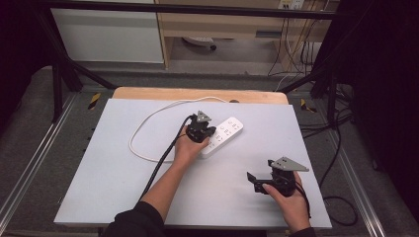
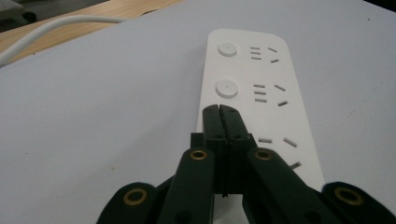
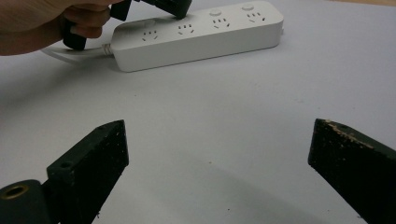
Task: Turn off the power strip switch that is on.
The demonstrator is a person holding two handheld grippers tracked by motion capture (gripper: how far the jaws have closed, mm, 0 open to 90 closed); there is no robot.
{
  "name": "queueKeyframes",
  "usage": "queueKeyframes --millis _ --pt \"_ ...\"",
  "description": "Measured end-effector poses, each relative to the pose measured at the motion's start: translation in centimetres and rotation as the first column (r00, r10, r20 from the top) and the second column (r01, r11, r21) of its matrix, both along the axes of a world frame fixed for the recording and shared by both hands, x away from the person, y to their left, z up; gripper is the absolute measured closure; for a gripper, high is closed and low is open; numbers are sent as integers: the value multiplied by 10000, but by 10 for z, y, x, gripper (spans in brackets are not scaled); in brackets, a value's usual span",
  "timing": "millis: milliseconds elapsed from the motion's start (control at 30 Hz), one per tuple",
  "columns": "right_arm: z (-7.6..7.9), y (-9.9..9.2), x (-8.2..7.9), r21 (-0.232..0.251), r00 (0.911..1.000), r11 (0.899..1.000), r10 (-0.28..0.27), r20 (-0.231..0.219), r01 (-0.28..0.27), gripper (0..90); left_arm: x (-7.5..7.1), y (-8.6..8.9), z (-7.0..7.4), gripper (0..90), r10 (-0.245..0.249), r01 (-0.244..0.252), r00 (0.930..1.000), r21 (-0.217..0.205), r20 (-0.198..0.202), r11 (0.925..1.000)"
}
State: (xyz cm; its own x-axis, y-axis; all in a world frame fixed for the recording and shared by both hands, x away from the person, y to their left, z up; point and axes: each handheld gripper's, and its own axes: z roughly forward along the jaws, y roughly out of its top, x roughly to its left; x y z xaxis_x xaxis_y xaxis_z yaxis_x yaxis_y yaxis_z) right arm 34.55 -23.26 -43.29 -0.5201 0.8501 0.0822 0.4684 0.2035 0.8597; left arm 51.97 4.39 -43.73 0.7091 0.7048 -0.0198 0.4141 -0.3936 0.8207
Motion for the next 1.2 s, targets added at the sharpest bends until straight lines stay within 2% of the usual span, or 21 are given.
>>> queueKeyframes --millis 233,833,1200 --pt "0 -1 0 -1 10000 10000 -18 -13 18 56 -2 -2 0 900 -7 6 9999 138 113 9999" --pt "0 -1 0 10 10000 10000 -66 -16 66 56 -1 -1 0 900 76 -77 9999 -88 -97 9999" --pt "0 -1 0 8 10000 10000 -65 -38 65 56 -2 -3 0 900 116 -116 9999 79 -35 9999"
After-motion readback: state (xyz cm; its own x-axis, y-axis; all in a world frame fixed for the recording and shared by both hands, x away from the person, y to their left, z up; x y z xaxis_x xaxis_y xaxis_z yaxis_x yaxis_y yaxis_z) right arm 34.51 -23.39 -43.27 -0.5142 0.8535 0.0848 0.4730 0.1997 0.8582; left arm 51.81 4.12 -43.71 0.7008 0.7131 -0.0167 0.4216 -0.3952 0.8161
